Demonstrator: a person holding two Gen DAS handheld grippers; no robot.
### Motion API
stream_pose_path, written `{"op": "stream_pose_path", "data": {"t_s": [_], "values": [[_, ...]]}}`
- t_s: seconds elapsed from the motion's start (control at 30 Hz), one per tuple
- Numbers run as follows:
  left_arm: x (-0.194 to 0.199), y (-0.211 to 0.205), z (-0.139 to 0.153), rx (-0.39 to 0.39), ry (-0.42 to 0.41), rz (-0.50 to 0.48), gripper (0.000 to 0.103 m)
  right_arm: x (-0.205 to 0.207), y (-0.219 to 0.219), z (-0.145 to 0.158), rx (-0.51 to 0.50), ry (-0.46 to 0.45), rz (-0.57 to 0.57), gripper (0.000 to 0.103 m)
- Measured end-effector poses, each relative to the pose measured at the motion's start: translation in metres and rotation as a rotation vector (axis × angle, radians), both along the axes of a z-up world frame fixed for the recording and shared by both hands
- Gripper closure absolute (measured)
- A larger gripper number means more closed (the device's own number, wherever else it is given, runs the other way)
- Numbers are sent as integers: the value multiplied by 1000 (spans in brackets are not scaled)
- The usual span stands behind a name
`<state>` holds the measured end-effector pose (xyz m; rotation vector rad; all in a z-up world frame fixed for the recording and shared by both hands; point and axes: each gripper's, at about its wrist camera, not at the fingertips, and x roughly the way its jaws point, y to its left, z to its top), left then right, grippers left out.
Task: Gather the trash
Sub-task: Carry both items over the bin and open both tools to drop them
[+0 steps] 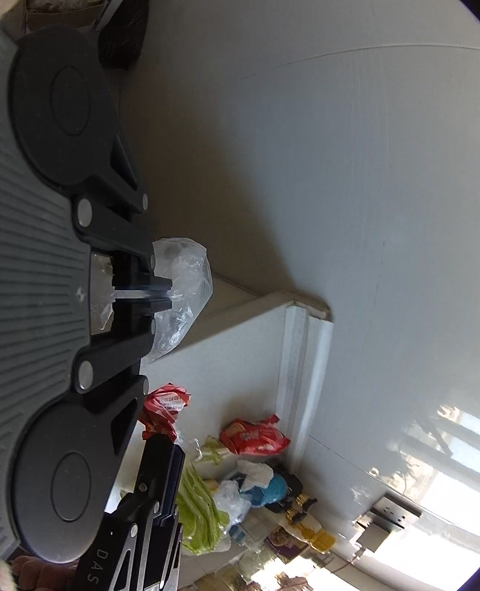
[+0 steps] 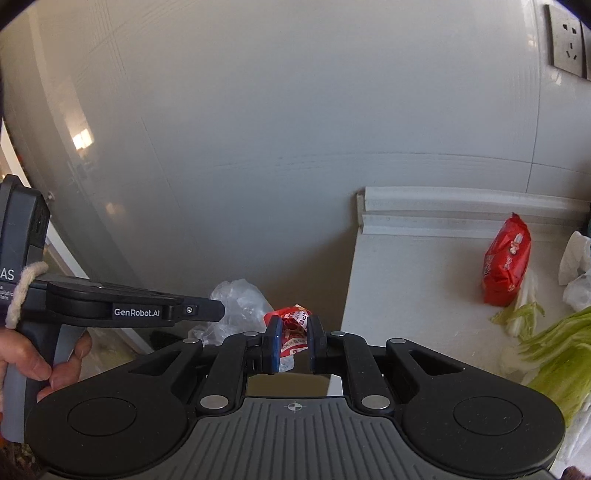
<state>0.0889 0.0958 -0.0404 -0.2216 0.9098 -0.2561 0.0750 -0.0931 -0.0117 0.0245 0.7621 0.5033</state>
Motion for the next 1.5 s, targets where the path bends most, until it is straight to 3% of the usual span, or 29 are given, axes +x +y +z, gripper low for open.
{"op": "stream_pose_path", "data": {"t_s": [0.3,0.77,1.03,1.37,1.43,1.5], "values": [[-9,34,-78,54,158,54,100,-12,51,-51,-57,112,24,91],[-6,54,-174,139,309,77,100,-10,101,-143,-188,280,5,90],[-7,57,-192,164,324,59,99,6,104,-180,-199,346,-14,90],[-8,52,-195,175,323,58,98,15,115,-184,-210,368,-27,88],[-8,50,-194,177,322,54,94,14,116,-181,-210,370,-29,86],[-8,50,-195,185,313,59,77,12,116,-180,-198,365,-38,84]]}}
